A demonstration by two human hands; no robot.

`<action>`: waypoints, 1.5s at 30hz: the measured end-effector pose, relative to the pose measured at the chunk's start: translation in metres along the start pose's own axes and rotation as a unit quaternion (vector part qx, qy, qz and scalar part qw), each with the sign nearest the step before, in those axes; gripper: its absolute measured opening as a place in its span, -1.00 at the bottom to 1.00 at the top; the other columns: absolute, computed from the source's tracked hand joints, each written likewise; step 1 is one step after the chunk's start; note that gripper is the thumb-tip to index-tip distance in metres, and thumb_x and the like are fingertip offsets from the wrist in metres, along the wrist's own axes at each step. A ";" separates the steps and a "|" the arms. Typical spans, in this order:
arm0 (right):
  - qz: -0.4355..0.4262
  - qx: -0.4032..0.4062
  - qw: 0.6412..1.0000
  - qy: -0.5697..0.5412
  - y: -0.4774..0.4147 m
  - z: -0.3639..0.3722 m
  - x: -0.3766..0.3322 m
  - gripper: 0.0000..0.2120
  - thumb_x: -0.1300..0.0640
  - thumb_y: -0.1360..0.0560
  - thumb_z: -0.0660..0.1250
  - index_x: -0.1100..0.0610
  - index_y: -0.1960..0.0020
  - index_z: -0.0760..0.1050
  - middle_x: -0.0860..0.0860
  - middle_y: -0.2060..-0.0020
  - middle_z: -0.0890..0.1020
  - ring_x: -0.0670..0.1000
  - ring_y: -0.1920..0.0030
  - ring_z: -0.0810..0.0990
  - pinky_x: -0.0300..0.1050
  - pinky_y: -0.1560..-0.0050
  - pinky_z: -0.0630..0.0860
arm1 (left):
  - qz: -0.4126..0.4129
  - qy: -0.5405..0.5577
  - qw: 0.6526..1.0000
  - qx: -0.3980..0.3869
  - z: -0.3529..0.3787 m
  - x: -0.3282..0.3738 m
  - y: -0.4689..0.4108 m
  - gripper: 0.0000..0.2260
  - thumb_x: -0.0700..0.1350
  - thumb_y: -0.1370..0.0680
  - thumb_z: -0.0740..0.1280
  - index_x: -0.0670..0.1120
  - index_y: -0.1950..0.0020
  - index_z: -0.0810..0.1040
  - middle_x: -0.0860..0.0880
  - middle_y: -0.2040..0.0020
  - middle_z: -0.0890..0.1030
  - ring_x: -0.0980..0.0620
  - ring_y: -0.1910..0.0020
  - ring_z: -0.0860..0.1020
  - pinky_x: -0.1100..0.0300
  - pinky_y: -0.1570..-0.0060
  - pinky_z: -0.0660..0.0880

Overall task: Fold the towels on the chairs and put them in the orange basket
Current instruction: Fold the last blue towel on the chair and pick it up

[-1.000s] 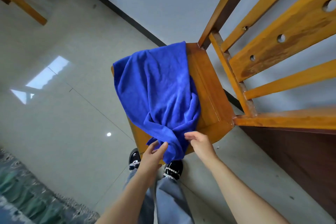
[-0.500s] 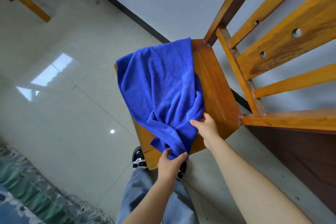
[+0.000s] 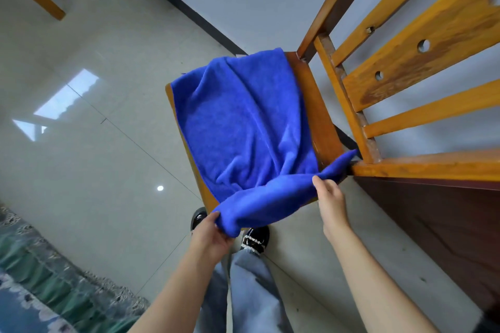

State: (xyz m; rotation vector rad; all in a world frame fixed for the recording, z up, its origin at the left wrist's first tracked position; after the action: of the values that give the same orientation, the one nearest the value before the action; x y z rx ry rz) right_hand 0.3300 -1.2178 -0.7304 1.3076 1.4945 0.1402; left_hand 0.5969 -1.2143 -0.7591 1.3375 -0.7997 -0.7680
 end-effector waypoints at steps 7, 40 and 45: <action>-0.036 0.098 0.982 0.158 -0.039 -0.008 0.003 -0.45 0.21 -0.49 0.26 0.23 -0.44 0.21 0.21 -0.38 0.31 0.21 -0.35 0.34 0.04 -0.28 0.33 | 0.068 0.078 0.995 0.008 -0.024 0.019 -0.009 -0.83 -0.13 -0.60 0.14 -0.07 0.18 0.40 0.01 0.15 0.52 0.06 0.23 0.51 0.18 0.05 0.38; 0.191 0.028 0.980 -0.043 0.001 0.002 0.050 -0.48 -0.31 -0.45 0.20 0.17 0.02 0.41 0.05 0.23 0.52 0.11 0.23 0.53 -0.06 0.22 0.49 | 0.091 -0.191 0.977 -0.039 -0.019 0.006 0.027 -0.82 -0.10 -0.58 0.24 -0.18 0.08 0.54 -0.03 0.40 0.66 0.09 0.51 0.59 0.30 0.51 0.52; 0.160 0.010 0.987 0.009 0.006 0.028 0.039 -0.02 -0.31 -0.05 0.43 0.15 -0.32 0.26 0.13 -0.22 0.47 0.22 -0.14 0.51 0.18 -0.11 0.52 | 0.084 -0.242 0.964 -0.068 -0.050 0.003 0.037 -0.73 -0.06 -0.45 0.40 -0.24 -0.01 0.55 -0.11 0.25 0.69 0.02 0.36 0.64 0.24 0.38 0.57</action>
State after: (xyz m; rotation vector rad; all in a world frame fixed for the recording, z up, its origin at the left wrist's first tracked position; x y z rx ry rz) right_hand 0.3629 -1.2008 -0.7617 1.5588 1.2933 0.3460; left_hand 0.6418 -1.1877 -0.7247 0.9521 -1.2074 -1.0107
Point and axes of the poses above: each hand's wrist, its own y-axis away from the middle knuckle, its own z-axis out of the palm, x = y × z, the point moved 9 cm from there along -y, towards the middle knuckle
